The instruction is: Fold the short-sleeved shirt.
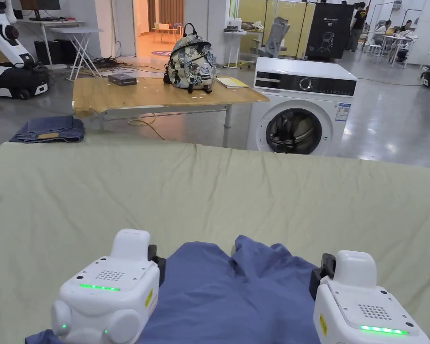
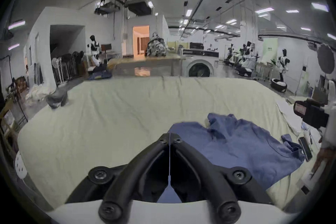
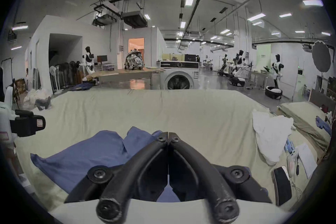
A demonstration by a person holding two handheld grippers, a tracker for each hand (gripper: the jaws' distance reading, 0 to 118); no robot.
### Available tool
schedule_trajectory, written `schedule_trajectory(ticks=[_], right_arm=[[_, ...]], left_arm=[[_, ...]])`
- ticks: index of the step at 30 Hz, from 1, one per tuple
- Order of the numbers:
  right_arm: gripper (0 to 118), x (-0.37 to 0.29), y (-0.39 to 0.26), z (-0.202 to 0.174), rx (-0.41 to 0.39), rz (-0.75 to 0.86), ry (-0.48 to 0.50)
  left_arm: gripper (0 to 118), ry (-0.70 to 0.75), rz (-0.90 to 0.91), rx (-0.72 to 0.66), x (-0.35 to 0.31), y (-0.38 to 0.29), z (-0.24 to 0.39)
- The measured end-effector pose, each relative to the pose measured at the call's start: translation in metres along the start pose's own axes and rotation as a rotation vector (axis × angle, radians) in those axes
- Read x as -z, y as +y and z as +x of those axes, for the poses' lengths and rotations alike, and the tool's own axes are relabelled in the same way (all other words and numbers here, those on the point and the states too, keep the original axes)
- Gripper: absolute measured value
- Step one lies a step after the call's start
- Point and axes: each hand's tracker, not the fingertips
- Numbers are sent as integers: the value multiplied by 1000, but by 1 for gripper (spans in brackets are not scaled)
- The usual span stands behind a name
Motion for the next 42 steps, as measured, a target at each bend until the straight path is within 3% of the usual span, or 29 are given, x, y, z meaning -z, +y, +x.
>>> schedule_trajectory(ticks=[12,13,15,16,17,18,26,29,32,35,36,37,38,42], right_arm=[[0,22,-20,2,-43,-87,20],[0,25,-21,1,-45,-95,21],[0,27,-23,-1,-46,-108,24],[0,29,-24,-2,-45,-113,27],[0,29,-25,-3,-46,-116,30],[0,30,-25,-4,-49,-118,32],[0,35,-28,-14,-67,-140,49],[0,36,-30,-16,-73,-150,52],[0,36,-31,-16,-76,-156,51],[0,36,-32,-14,-74,-162,47],[0,37,-32,-14,-73,-164,47],[0,38,-33,-13,-71,-168,47],[0,39,-33,-12,-70,-172,47],[0,46,-32,-6,-60,-184,52]], left_arm=[[0,54,-288,-202,-10,-39,-145],[4,58,-336,-208,-10,-42,-157],[38,64,-367,-237,-10,-49,-179],[62,52,-401,-253,-9,-52,-188],[77,54,-422,-273,-9,-55,-195],[83,72,-443,-284,-8,-58,-200],[83,159,-468,-349,6,-73,-204],[77,224,-555,-269,27,-85,-199],[70,283,-532,-181,31,-89,-181],[42,255,-530,-113,31,-87,-167],[30,244,-531,-119,32,-86,-165],[7,216,-530,-126,33,-85,-164],[0,189,-524,-145,32,-84,-162],[0,201,-517,-132,26,-83,-159]])
